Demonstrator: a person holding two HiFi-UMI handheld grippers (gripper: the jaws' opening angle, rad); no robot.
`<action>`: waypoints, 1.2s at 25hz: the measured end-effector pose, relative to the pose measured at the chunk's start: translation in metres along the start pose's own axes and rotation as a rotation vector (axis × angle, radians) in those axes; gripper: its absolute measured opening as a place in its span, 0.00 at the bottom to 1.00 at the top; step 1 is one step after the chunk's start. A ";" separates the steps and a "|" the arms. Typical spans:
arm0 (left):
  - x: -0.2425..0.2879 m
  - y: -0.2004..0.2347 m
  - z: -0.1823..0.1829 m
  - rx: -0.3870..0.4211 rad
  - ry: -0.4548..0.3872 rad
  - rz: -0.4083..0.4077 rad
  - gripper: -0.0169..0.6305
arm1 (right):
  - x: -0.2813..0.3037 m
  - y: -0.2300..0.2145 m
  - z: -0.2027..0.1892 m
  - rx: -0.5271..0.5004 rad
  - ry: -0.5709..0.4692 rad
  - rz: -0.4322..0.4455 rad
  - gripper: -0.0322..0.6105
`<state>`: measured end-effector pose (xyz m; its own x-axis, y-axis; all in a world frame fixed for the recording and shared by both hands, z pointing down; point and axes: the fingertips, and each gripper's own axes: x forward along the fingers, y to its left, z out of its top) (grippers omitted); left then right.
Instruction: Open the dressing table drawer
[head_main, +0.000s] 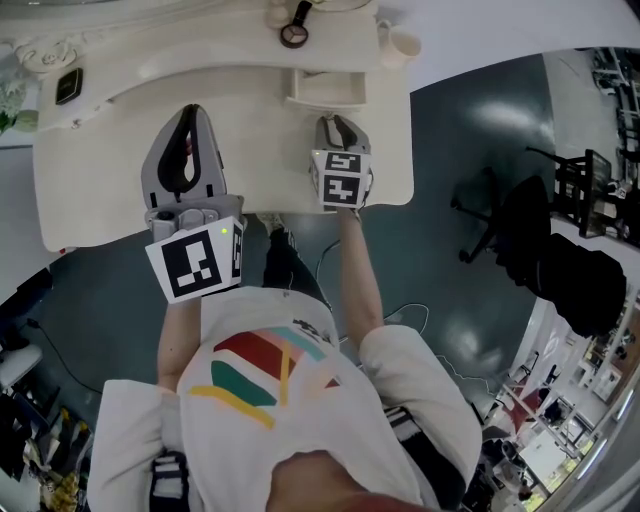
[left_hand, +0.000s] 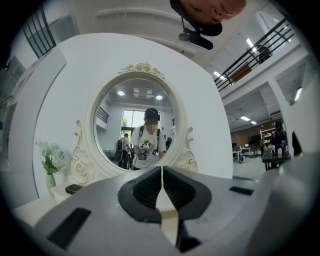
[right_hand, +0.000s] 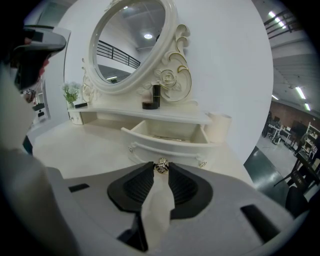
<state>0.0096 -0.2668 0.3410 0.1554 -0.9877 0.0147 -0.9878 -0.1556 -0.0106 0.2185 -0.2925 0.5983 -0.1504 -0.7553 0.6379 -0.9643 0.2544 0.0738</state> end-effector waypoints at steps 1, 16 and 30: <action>0.001 0.000 0.001 0.000 -0.002 -0.001 0.05 | -0.001 0.000 0.000 -0.001 0.000 0.000 0.18; 0.000 -0.006 0.007 0.005 -0.014 -0.019 0.05 | -0.006 0.000 0.001 -0.005 -0.005 -0.002 0.18; 0.001 0.000 0.029 -0.002 -0.061 -0.020 0.05 | -0.030 -0.016 0.051 0.033 -0.134 -0.047 0.20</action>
<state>0.0098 -0.2681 0.3118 0.1752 -0.9835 -0.0462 -0.9845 -0.1749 -0.0093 0.2272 -0.3047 0.5385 -0.1306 -0.8402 0.5263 -0.9773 0.1985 0.0744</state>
